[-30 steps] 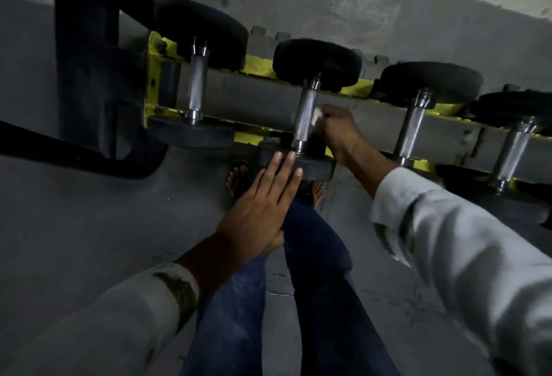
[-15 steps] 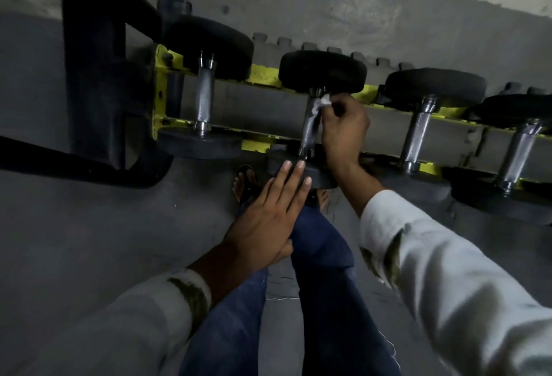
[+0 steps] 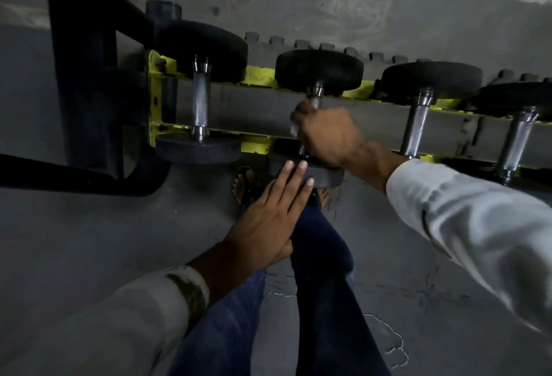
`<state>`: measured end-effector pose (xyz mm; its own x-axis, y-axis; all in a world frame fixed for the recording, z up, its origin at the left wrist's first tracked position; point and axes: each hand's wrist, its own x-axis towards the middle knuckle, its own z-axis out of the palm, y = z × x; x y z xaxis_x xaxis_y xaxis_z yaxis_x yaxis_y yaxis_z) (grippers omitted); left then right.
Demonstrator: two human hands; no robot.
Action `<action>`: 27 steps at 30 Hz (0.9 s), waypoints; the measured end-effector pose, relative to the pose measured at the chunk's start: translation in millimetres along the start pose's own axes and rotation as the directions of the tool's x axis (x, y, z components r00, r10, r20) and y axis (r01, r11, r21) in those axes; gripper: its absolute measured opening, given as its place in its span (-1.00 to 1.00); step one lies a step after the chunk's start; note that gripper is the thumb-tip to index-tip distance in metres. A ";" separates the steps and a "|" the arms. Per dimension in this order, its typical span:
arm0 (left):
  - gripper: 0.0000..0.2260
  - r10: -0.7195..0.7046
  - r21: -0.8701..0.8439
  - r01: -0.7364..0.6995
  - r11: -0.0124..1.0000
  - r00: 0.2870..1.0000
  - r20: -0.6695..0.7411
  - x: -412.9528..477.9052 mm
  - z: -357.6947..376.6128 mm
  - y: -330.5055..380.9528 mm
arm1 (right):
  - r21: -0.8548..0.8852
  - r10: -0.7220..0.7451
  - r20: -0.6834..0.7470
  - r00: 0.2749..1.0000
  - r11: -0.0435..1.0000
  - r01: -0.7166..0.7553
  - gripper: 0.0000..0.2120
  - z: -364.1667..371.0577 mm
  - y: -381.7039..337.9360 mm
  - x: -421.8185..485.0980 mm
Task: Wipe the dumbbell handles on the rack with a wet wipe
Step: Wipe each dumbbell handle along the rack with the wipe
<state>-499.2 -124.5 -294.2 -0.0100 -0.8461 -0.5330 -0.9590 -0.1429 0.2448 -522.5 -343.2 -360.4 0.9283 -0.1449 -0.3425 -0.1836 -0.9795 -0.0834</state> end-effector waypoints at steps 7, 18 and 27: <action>0.02 0.002 -0.007 -0.002 1.000 1.000 -0.004 -0.8 -0.2 -2.3 | -0.086 0.069 0.172 0.983 0.995 -0.055 -0.70 -23.8 6.8 30.3; 0.02 -0.018 0.012 0.018 1.000 1.000 -0.007 0.5 1.4 0.6 | 0.295 -0.179 0.085 0.980 0.944 0.147 -0.77 -7.7 18.7 -42.4; 0.11 -0.047 0.056 0.048 0.997 0.999 -0.027 -0.4 2.4 6.1 | 0.779 0.392 0.408 0.825 0.322 -0.538 -0.83 48.9 13.3 -35.9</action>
<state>-505.7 -123.7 -294.4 0.0428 -0.8522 -0.5215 -0.9728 -0.1546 0.1727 -574.1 -344.2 -395.0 0.5616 -0.4464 -0.6966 -0.8105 -0.1279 -0.5716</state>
